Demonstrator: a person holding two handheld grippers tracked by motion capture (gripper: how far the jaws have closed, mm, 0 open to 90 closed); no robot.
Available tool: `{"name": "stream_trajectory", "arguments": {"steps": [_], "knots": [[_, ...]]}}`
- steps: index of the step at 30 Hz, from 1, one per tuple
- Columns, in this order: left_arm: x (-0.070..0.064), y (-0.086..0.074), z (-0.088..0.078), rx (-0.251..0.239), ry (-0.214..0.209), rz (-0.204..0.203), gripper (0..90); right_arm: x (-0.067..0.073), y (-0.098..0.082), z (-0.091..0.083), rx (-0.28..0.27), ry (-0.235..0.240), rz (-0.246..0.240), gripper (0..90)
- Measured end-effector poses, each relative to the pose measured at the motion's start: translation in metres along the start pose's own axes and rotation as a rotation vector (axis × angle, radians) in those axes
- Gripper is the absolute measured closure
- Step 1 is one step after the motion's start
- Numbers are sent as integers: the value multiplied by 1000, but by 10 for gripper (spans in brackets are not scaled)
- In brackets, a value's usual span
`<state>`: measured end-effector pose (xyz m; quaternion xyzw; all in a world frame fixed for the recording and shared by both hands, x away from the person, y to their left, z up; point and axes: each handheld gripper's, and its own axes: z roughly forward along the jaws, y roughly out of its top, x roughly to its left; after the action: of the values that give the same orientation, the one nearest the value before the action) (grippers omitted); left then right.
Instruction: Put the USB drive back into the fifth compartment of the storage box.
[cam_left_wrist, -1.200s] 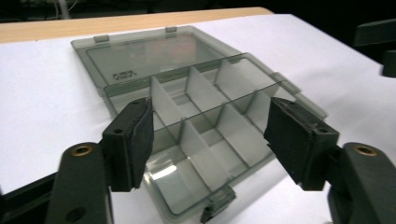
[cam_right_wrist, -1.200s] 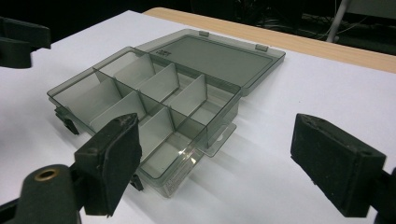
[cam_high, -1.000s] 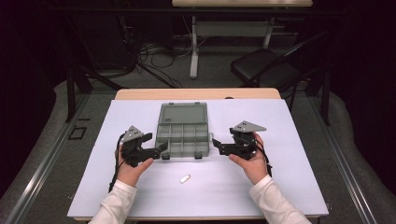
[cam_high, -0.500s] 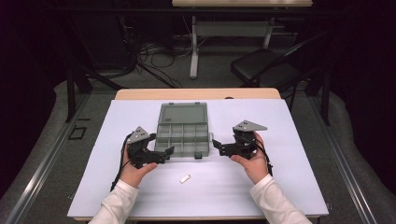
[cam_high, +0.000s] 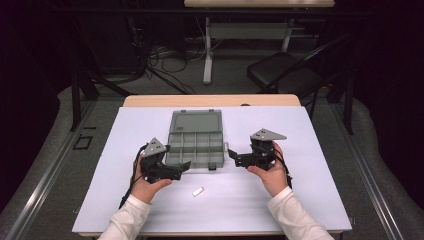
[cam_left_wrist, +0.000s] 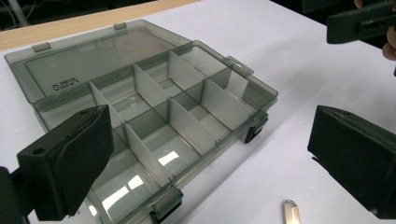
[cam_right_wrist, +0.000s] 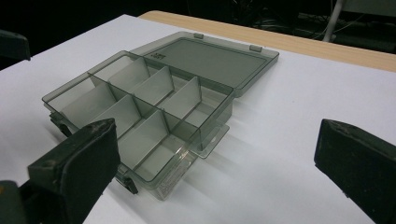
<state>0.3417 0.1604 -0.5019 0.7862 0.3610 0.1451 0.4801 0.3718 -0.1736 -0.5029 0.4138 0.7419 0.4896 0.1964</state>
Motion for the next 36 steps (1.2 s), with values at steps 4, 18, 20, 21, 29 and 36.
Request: {"name": "stream_trajectory", "arguments": {"steps": [4,18,20,21,29,36], "knots": [[-5,-1,1,7,-5,9,1,0,0,0,-3,0,0,0],[-26,-7,12,100,1,64,2,-1,1,-2,-7,-1,4,0],[-27,-8,12,101,1,62,2,-1,1,-2,-7,0,1,0],[-28,-8,12,93,2,62,2,-1,1,-2,-7,1,1,0],[-34,-13,16,105,-28,50,2,-1,1,-2,-16,-1,5,0],[-40,-26,27,144,-47,42,5,0,0,0,-9,2,2,0]]}}
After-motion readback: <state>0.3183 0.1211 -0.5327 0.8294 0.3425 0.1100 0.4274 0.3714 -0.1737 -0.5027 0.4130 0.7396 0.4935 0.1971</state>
